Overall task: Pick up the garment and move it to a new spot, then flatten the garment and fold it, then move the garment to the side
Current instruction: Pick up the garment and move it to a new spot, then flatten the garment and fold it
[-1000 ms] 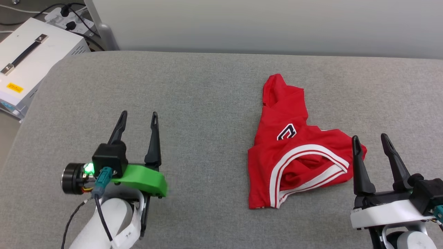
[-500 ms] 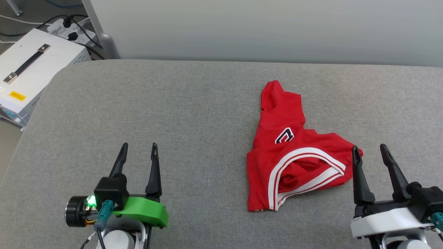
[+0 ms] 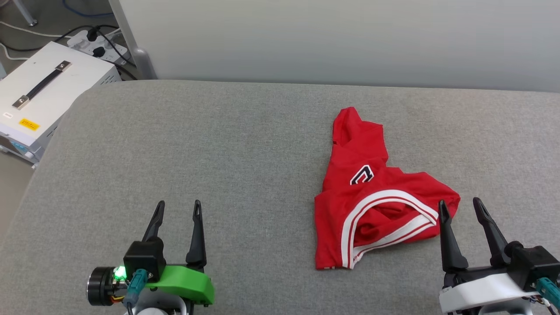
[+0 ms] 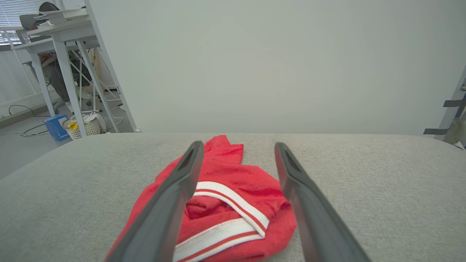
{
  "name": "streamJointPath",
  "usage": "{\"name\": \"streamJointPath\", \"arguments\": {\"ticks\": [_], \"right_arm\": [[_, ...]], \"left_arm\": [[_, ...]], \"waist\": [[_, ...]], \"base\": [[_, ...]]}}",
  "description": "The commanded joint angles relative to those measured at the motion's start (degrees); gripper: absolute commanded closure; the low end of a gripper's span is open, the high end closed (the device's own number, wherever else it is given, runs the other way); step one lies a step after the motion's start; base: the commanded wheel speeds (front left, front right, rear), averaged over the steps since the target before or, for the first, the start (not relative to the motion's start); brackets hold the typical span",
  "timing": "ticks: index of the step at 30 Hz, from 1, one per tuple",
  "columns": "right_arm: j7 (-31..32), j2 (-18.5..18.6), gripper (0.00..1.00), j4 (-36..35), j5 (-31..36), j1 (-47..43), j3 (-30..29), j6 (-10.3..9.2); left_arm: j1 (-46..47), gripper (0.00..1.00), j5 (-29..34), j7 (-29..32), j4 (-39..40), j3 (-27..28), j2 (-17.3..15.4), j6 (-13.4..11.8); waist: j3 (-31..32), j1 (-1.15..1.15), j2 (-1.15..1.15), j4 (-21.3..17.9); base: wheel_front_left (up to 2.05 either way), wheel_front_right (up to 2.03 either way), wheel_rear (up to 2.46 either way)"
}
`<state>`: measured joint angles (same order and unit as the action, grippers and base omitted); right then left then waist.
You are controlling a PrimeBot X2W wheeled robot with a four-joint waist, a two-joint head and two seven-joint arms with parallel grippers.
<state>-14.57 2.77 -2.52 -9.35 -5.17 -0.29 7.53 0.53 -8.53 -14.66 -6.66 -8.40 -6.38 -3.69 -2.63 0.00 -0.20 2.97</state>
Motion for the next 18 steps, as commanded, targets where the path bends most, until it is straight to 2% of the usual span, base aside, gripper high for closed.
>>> {"name": "streamJointPath", "arguments": {"ticks": [1, 18], "right_arm": [[-0.4, 0.1, 0.0, 0.3, 0.2, -1.1, 0.1, -0.04], [-0.4, 0.1, 0.0, 0.5, 0.1, -0.3, -0.2, -0.04]], "left_arm": [[-1.1, 0.0, 0.6, -0.3, -0.1, 0.6, 0.6, 0.5], [-1.8, 0.0, 3.2, -0.3, -0.6, 3.8, 2.7, 3.2]], "waist": [[0.1, 0.0, 0.2, 0.1], [0.2, 0.0, 0.2, 0.1]], "base": [[0.0, 0.0, 0.0], [0.0, 0.0, 0.0]]}}
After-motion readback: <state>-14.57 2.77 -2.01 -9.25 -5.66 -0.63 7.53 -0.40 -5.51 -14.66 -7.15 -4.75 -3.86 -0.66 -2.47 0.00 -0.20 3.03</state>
